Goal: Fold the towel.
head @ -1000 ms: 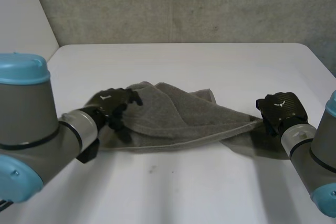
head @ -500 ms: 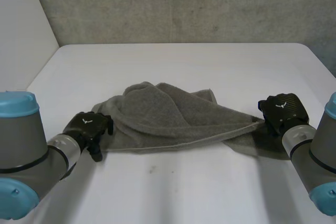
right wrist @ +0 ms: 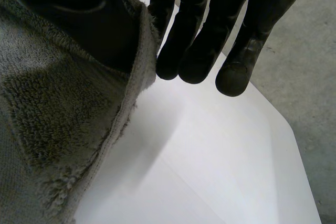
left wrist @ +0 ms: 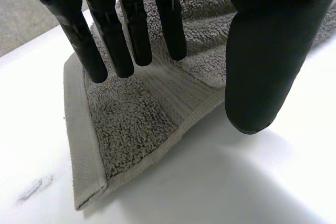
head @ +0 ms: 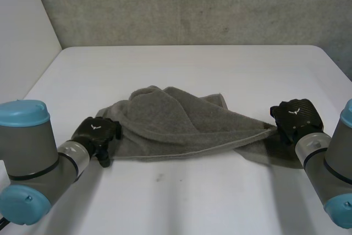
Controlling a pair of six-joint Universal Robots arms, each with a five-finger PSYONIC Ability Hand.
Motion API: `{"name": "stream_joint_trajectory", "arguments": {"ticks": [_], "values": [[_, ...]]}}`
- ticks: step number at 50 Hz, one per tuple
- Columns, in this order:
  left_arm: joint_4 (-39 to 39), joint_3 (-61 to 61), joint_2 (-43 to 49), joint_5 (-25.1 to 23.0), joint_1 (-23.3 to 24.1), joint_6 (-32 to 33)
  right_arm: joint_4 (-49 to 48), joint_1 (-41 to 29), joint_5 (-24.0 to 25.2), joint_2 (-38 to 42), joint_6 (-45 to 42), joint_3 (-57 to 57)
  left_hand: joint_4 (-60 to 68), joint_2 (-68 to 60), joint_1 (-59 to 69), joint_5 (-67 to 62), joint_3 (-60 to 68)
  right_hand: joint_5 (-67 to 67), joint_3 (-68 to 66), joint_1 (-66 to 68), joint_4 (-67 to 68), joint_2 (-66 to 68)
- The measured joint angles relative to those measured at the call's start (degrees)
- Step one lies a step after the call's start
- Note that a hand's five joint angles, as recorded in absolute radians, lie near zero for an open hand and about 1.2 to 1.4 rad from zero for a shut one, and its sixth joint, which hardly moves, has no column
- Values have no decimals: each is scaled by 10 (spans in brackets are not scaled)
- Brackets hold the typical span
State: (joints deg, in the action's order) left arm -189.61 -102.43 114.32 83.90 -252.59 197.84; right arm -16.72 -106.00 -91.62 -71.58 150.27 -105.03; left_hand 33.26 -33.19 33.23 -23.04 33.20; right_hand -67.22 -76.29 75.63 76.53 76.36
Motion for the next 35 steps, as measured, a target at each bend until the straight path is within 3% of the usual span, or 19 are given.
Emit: {"name": "stream_joint_trajectory", "arguments": {"ticks": [14,28,35], "values": [[0,40,39,0,1,1,-2,0,0,1,0,0,31,-33,33,-32,33,0,0,0,0,0],[0,89,75,0,6,1,-4,7,-2,-6,4,2,327,-328,324,-327,327,0,-3,0,0,0],[3,96,50,2,9,-2,2,8,-2,-18,5,13,360,-361,345,-354,361,0,-3,0,0,0]]}}
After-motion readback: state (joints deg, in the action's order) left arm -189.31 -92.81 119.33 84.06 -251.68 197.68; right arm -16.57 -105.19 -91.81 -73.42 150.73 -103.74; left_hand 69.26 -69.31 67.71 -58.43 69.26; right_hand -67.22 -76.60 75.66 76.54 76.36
